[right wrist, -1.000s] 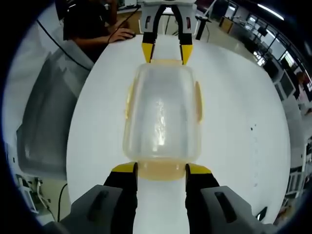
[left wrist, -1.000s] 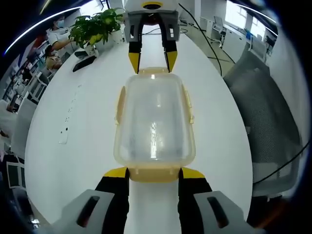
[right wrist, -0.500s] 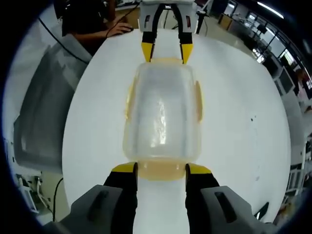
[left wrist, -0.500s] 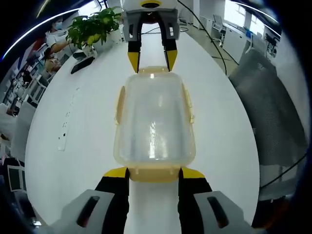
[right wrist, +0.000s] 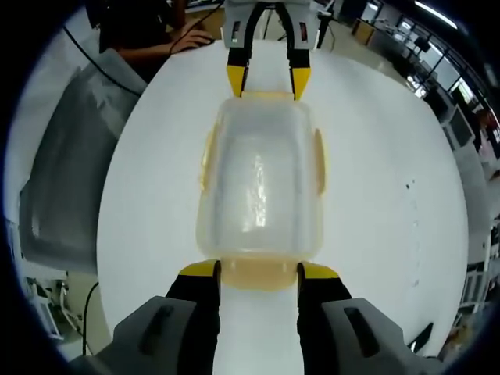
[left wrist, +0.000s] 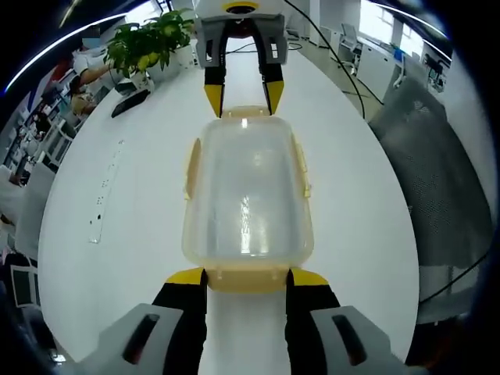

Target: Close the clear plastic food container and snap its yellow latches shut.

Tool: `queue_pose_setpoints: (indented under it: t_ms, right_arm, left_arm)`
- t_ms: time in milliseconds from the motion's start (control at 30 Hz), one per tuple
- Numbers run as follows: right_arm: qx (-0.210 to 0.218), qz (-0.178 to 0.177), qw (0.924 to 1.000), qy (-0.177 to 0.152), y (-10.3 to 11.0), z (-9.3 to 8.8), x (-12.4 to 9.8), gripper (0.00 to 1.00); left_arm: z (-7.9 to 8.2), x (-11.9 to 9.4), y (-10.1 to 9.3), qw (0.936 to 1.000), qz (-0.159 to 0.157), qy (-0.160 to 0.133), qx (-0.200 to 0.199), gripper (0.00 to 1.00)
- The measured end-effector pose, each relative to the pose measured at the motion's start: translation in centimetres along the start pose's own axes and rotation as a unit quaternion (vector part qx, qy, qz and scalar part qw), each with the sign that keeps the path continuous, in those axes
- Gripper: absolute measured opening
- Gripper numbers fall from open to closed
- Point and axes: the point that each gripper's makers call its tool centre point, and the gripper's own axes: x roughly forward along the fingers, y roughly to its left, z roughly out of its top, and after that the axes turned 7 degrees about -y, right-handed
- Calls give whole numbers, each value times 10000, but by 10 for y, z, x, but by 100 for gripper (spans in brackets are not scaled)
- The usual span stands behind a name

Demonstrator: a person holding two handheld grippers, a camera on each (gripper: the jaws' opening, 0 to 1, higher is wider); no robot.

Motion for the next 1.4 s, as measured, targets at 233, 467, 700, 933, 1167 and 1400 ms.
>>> queue_pose_setpoints:
  t_ms: [233, 467, 700, 933, 1167, 1400]
  right_arm:
    - [44, -8, 10000, 1, 0, -1, -1, 35]
    - [46, 1, 10000, 3, 2, -2, -5, 35]
    - [65, 15, 10000, 14, 3, -3, -4, 35]
    - [80, 61, 9999, 58, 2, -6, -5, 35]
    - [74, 131, 9998, 95, 4, -5, -4, 35]
    - [65, 126, 9999, 99, 6, -5, -3, 35]
  left_arm:
    - [2, 0, 1, 10000, 14, -11, 35, 33]
    - [6, -1, -2, 10000, -14, -65, 17, 33]
    - [6, 2, -3, 10000, -17, -41, 46, 33]
    - [9, 2, -2, 10000, -44, -85, 20, 33]
    - [6, 5, -5, 10000, -86, -46, -17, 33]
    - [4, 6, -7, 9999, -97, -22, -43, 33]
